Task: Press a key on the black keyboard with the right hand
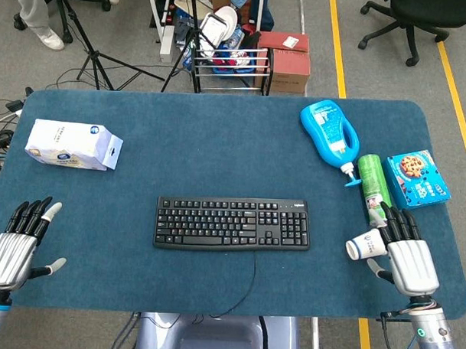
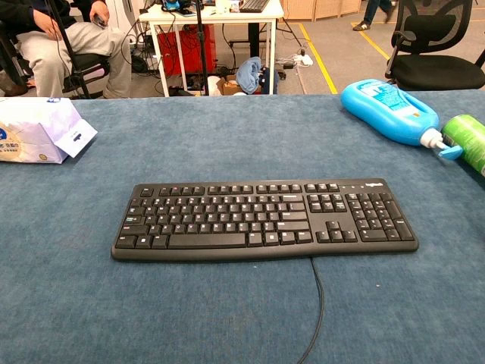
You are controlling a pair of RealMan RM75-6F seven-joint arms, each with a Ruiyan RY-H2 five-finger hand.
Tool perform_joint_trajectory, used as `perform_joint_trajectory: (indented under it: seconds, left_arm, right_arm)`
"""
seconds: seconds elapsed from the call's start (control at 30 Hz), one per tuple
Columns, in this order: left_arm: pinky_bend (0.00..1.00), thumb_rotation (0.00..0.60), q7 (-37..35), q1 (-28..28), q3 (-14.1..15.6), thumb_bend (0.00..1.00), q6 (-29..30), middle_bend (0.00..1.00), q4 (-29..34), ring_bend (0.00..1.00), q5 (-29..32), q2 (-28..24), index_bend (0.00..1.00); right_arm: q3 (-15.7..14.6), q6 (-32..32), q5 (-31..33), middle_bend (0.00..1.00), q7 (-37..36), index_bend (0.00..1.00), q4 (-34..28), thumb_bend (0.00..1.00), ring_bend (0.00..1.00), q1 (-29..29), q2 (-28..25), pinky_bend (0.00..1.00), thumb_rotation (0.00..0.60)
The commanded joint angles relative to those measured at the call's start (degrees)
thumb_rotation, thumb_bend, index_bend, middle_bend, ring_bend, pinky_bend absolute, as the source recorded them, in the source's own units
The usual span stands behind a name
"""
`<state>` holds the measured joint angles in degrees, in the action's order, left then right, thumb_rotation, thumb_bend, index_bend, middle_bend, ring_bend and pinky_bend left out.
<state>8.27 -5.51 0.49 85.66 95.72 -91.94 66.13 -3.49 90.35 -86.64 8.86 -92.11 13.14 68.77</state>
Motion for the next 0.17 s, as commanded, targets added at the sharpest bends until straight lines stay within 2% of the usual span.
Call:
perform_joint_trajectory:
  seconds: [0.03, 0.17]
  left_arm:
    - [0.00, 0.600, 0.15, 0.05, 0.01, 0.00, 0.22, 0.00, -0.07, 0.00, -0.17, 0.16, 0.00]
    - [0.00, 0.600, 0.14, 0.18, 0.02, 0.00, 0.59, 0.00, -0.06, 0.00, -0.38, 0.19, 0.00]
  right_arm:
    - [0.67, 2.69, -1.20, 0.00, -1.90, 0.00, 1.91, 0.21, 0.00, -1.91, 0.49, 0.00, 0.600]
    - [1.53, 3.16, -1.67, 0.00, -3.34, 0.00, 2.36, 0.21, 0.00, -2.59, 0.16, 0.00, 0.600]
